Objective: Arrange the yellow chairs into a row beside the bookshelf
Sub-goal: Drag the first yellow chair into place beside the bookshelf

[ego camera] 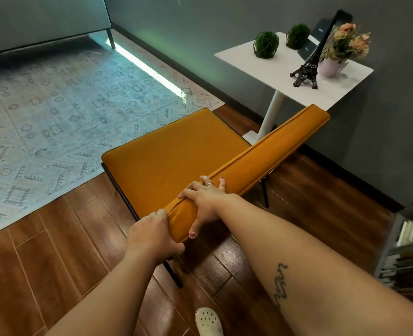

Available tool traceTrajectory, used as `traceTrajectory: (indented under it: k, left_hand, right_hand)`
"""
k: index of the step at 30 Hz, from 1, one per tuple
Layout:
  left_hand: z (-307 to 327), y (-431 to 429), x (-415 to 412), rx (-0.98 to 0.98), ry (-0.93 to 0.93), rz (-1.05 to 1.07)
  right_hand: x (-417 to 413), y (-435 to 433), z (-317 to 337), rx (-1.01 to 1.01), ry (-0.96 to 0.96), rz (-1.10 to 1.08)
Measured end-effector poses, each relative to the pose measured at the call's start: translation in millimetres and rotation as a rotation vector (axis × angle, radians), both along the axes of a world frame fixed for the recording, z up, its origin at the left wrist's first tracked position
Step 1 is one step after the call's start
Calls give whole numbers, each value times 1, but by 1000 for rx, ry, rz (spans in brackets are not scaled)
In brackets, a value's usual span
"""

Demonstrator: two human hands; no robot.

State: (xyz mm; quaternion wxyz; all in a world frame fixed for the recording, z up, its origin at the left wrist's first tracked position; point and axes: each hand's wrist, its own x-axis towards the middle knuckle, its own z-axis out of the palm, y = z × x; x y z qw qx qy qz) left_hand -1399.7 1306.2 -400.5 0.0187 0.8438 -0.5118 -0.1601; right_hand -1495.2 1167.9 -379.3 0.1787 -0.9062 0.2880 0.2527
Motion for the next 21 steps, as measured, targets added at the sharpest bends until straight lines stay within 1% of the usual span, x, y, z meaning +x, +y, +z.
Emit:
traceTrajectory:
  k: [2,4,6,8,10,11,13,14,16,21]
  left_hand:
    - [0,3,-1,-3,6,8]
    - [1,5,1,0,18,9]
    - [3,7,4,27,35,-13]
    - [5,7,9,80,77,-25]
    - [6,6,15,140,138,-28]
    - [5,6,17,166,161,-30]
    - [4,4,20,208,191,-41]
    - [4,2,22,223,200,-48]
    - [4,-1,23,250,209,-59]
    - [3,-11,26,310,200,-78]
  right_hand:
    - [-3,2,-1,-1,-14,-1]
    - [-6,3,-3,5,-67,-41]
    - [-10,9,-9,-1,-171,-195]
    - [-14,18,-17,-39,-287,-483]
    - [-15,32,-25,-13,-380,-841]
    - [-14,40,-27,51,-425,-1015]
    - [-8,53,-26,275,-545,-1351]
    - [-4,56,-25,374,-598,-1472]
    - [1,57,-23,448,-617,-1572]
    - [7,45,-17,513,-562,-1666]
